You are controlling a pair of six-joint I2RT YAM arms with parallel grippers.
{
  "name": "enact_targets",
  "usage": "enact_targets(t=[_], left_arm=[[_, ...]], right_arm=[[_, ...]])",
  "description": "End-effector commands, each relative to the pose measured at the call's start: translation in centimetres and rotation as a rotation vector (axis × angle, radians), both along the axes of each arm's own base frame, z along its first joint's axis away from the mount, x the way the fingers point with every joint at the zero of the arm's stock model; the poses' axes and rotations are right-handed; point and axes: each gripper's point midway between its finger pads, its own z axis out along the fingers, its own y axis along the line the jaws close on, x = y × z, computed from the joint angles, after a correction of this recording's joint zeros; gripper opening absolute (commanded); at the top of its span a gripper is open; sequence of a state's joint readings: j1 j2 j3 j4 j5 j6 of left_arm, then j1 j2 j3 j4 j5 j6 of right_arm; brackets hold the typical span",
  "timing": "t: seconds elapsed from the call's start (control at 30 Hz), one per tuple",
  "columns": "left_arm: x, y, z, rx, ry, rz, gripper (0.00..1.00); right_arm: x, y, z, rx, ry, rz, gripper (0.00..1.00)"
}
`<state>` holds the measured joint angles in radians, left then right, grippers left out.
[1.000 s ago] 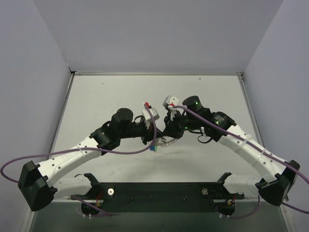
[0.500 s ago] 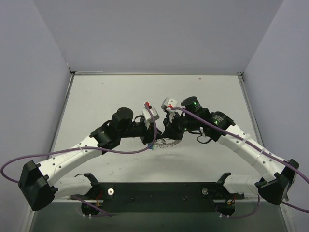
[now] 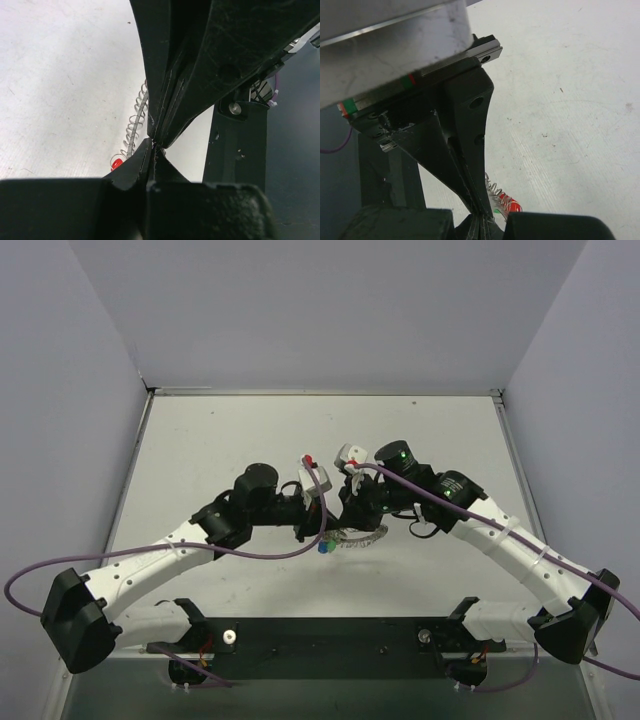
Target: Put the keys on the keyring
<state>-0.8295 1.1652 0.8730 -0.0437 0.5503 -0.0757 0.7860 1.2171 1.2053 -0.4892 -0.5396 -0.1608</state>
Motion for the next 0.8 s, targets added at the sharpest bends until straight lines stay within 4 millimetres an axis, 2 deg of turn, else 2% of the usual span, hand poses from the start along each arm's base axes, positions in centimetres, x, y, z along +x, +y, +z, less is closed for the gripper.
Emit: enact_targets(t=[0.0, 0.03, 0.07, 0.13, 0.23, 0.33, 0.43, 0.57, 0.67, 0.7, 0.77], left_arm=[[-0.3, -1.2, 5.5, -0.207, -0.104, -0.013, 0.00], [0.1, -1.1, 6.0, -0.229, -0.116, 0.015, 0.00], [0.3, -0.9, 6.4, -0.246, -0.124, 0.034, 0.00], [0.9, -0.6, 6.6, -0.262, -0.117, 0.088, 0.00], [1.8, 0.0, 6.9, -0.278, -0.116, 0.163, 0.00], [2.4, 0.4, 7.4, -0.305, -0.112, 0.216, 0.00], [2.8, 0.7, 7.6, -0.322, -0.104, 0.259, 0.00], [3.3, 1.0, 7.9, -0.326, -0.096, 0.296, 0.00], [3.6, 1.1, 7.8, -0.318, -0.089, 0.316, 0.00], [3.7, 1.1, 7.7, -0.312, -0.086, 0.317, 0.00], [3.8, 1.1, 7.6, -0.304, -0.078, 0.323, 0.00]], right_arm=[[1.7, 1.4, 2.9, 0.105, -0.098, -0.053, 0.07], [2.1, 1.5, 3.6, 0.132, -0.121, -0.072, 0.20], [2.3, 1.3, 3.3, 0.131, -0.130, -0.094, 0.28], [2.5, 1.1, 4.9, 0.199, -0.170, -0.131, 0.46], [2.2, 0.6, 6.5, 0.290, -0.213, -0.170, 0.57], [1.7, 0.2, 7.7, 0.378, -0.217, -0.192, 0.63], [1.4, 0.0, 8.2, 0.412, -0.191, -0.206, 0.62], [1.2, -0.2, 8.5, 0.453, -0.132, -0.217, 0.56], [0.9, -0.2, 9.4, 0.516, -0.094, -0.190, 0.55], [1.4, -0.5, 9.8, 0.538, -0.091, -0.200, 0.51], [1.1, -0.5, 9.8, 0.571, -0.029, -0.174, 0.43]])
